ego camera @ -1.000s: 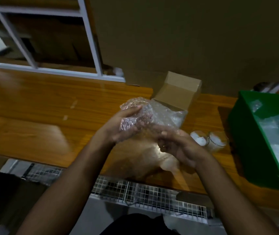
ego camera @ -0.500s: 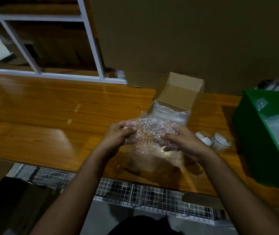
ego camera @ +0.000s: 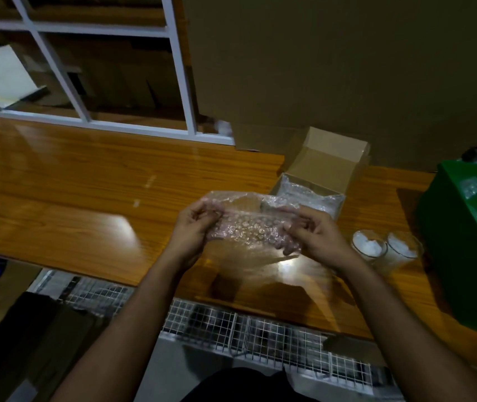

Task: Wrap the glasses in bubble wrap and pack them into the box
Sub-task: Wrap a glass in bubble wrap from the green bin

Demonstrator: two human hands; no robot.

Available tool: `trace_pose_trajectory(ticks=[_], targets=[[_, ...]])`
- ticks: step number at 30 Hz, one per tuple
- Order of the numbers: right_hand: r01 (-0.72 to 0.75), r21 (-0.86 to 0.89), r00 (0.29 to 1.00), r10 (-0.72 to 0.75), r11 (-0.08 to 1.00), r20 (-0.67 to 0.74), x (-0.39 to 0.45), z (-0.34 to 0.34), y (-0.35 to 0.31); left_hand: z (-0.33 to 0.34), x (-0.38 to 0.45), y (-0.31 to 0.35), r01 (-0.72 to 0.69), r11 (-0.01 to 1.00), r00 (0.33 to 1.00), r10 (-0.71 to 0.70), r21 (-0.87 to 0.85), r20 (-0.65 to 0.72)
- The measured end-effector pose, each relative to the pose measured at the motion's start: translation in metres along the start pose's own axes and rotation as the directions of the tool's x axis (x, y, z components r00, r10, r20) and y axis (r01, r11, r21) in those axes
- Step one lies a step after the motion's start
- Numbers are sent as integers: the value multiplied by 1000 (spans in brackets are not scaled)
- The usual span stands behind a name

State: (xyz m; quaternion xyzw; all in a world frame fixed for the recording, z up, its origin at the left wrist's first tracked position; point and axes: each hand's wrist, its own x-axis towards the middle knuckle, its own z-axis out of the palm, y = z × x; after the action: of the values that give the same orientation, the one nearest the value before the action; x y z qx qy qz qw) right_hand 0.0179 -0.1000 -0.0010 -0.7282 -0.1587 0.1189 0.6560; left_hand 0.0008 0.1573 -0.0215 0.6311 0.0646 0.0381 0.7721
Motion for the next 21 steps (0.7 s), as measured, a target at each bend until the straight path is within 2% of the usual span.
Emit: trace_pose_trajectory(ticks=[2,4,6,9,10,12,14,15,16,19,21], targets=[[-21,56,997,25,998,-72,4,2,8,-5,0,-1,28,997,999,-25,-71,38],[-27,-12,991,26,1000,-134,8,4,16,-10,-1,-3,25,998,995,-20,-56,97],[16,-87,990,-28,996,-137,10,5,21,-17,-1,-3,-17,1000,991,16,5,132],[164,-281,978,-194,946,-81,7,6,26,-30,2,-3,-174,970,969,138,171,203],[224,-390,963,-265,893,-54,7,6,29,-34,3,-3,-206,958,961,160,198,226],[336,-635,914,-405,696,40,8,2,34,-39,2,-2,-208,963,955,162,173,247],[401,-820,859,-479,408,182,7,-1,40,-44,2,-1,-177,975,959,141,134,246],[423,-866,822,-516,267,243,6,0,40,-47,3,-1,-166,980,961,135,111,240],[438,-882,785,-551,173,282,4,3,39,-49,3,-1,-156,985,964,134,78,231],[488,-872,680,-637,25,362,-5,9,46,-53,5,0,-144,986,971,124,86,203],[477,-877,665,-627,-60,405,-10,12,51,-56,7,-2,-160,969,971,121,187,204]])
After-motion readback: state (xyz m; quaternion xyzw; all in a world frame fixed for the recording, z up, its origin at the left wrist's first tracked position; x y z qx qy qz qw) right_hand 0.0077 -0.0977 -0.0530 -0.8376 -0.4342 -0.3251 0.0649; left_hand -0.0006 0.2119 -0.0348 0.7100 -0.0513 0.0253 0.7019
